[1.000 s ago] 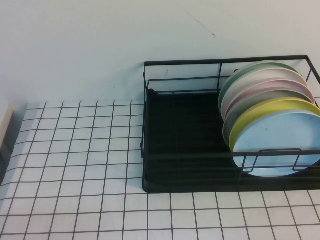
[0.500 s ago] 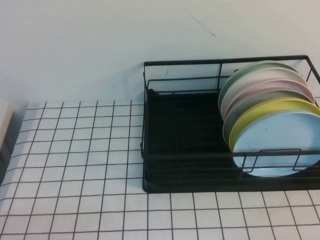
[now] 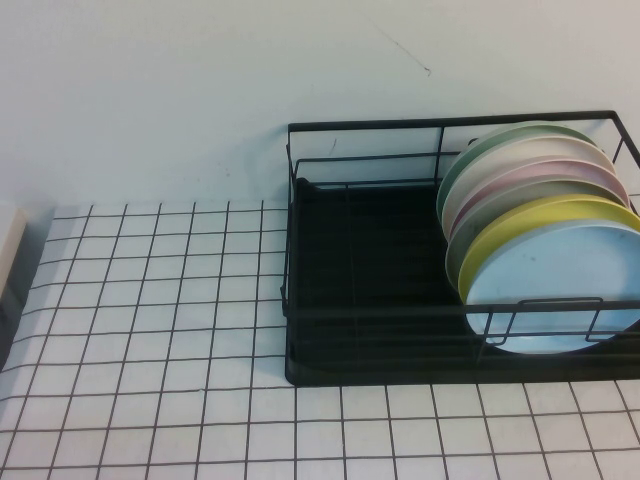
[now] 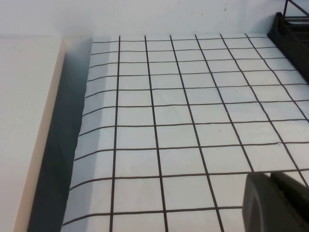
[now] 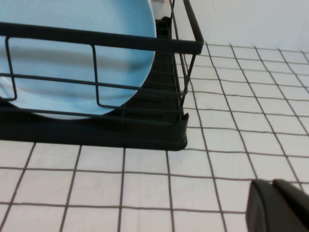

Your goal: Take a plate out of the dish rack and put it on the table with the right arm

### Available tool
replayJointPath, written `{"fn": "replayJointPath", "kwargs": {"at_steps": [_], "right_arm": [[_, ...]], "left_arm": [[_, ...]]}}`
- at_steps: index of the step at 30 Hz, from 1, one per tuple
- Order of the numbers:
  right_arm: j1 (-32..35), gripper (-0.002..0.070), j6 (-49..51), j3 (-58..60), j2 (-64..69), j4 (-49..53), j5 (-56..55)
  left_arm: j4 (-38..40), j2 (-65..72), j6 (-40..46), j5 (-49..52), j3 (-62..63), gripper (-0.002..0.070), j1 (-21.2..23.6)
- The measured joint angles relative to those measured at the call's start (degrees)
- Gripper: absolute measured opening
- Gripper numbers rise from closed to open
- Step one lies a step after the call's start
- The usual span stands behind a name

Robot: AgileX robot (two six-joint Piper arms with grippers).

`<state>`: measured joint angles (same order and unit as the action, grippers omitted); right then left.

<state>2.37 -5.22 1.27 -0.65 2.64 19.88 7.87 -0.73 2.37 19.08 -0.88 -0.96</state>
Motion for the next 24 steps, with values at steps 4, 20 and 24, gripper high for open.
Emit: {"fn": "replayJointPath", "kwargs": {"at_steps": [4, 20, 24], "right_arm": [[0.0, -0.0002, 0.0, 0.5, 0.0, 3.2, -8.0], [0.0, -0.0003, 0.0, 0.5, -0.1, 5.3, -71.6], [0.0, -0.0003, 0.0, 0.5, -0.1, 5.3, -77.6]], "left_arm": [[0.0, 0.0, 0.0, 0.0, 0.0, -0.0004, 0.0], [0.0, 0.0, 0.0, 0.0, 0.0, -0.0004, 0.0], [0.0, 0.0, 0.0, 0.0, 0.0, -0.0004, 0.0]]}}
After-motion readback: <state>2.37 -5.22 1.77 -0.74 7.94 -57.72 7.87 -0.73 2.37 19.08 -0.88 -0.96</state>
